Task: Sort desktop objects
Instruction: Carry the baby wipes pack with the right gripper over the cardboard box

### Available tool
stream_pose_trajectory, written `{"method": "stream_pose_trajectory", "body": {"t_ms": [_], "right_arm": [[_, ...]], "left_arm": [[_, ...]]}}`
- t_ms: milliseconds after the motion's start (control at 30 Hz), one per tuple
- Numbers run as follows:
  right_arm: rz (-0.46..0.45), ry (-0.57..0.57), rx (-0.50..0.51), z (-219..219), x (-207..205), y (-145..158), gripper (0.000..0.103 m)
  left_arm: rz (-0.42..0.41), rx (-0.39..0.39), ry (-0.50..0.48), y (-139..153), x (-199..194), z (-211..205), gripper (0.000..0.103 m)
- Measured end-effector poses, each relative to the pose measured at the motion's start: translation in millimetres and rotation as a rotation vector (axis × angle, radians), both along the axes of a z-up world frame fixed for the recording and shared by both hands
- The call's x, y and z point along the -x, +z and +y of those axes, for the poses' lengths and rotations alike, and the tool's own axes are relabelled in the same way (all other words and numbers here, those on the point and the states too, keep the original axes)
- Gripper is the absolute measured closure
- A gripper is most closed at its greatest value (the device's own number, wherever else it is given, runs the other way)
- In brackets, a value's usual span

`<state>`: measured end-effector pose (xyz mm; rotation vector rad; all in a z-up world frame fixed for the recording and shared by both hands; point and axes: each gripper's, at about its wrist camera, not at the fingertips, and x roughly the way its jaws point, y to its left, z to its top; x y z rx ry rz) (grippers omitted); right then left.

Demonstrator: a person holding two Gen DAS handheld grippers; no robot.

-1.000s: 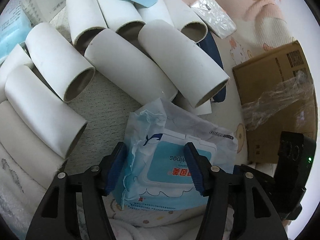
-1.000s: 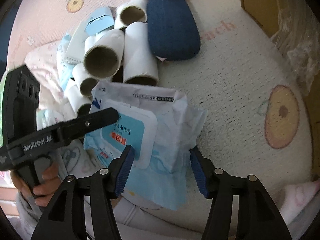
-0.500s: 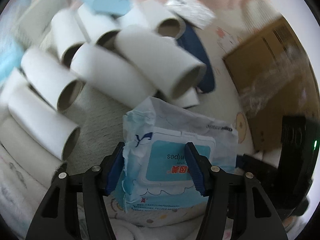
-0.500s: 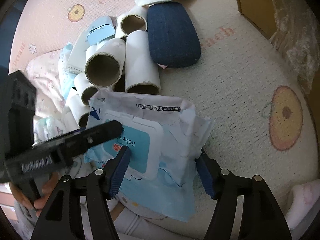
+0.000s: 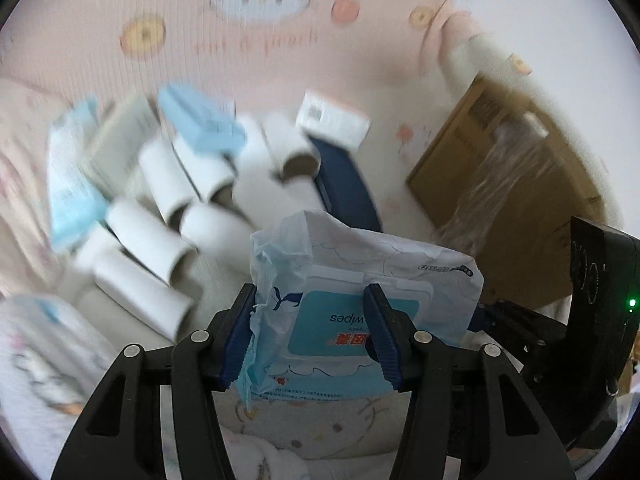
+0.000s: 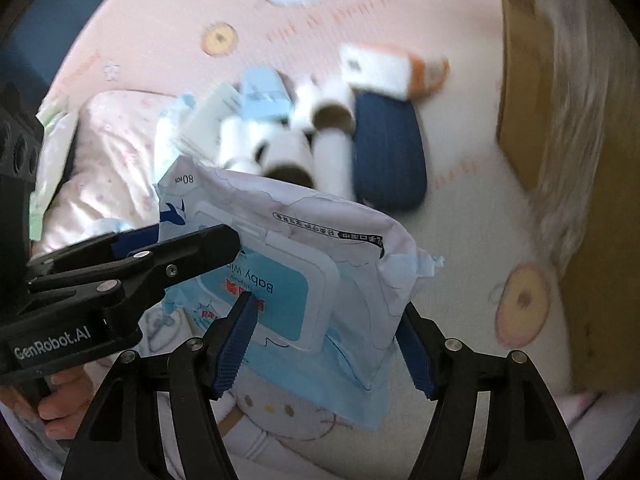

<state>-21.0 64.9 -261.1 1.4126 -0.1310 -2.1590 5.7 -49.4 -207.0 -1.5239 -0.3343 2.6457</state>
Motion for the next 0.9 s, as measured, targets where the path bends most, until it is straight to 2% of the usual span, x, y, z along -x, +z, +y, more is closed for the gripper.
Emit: {"method": "stream_pose_trajectory", "body": {"t_ms": [100, 300, 467, 667, 900], "right_arm": [[0.077, 0.010, -0.005, -2.6, -1.9, 20.8, 0.036], [0.174, -0.006, 0.004, 5.7, -5.2, 59.9, 0.036], [0.210, -0.044, 0.035, 25.6, -0.9, 84.3, 0.036], [0.297, -0.095, 0.006, 51.5, -2.9, 113.9, 0.036], [0.336, -0.163, 0.028, 85.7, 2.6, 140.8, 0.036]], "left_arm": [[0.049, 0.010, 0.007, 22.8, -3.0, 0.0, 0.045], [0.117, 0.027, -0.002, 67.9, 0.0, 10.1, 0.045], [0.194, 0.072, -0.053, 97.4, 5.4, 30.1, 0.044], [0.238, 0.033, -0.099, 120.2, 17.6, 51.6, 0.044], [0.297, 0.052, -0.145, 147.2, 30.9, 80.9, 0.043]]}}
